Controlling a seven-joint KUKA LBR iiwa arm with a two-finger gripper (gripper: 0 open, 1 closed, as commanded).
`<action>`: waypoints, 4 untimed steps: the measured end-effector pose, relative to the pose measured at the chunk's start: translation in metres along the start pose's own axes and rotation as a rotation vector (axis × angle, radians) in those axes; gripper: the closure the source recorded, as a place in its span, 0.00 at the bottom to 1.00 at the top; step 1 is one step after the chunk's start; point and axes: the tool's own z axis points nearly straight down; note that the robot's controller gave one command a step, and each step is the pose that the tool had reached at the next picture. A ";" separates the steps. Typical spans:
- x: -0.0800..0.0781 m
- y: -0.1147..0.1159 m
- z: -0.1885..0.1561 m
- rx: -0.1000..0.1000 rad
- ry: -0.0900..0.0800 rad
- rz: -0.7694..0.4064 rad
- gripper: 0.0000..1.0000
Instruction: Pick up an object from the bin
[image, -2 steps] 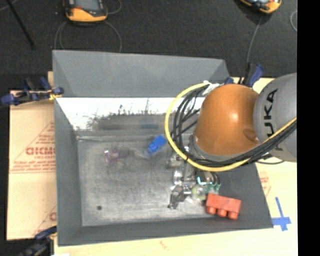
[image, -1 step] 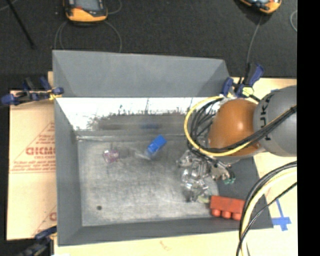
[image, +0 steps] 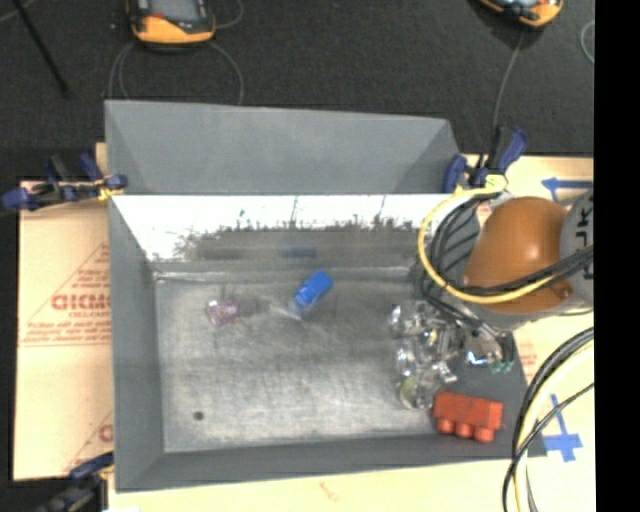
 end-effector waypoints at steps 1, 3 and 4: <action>-0.031 -0.034 -0.005 -0.009 0.000 -0.324 0.00; -0.065 -0.017 0.023 -0.030 0.009 -1.029 0.00; -0.066 -0.021 0.023 -0.019 0.006 -1.030 1.00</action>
Offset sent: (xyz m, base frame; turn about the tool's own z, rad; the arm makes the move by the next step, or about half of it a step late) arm 0.0344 -0.0339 0.0045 -0.3182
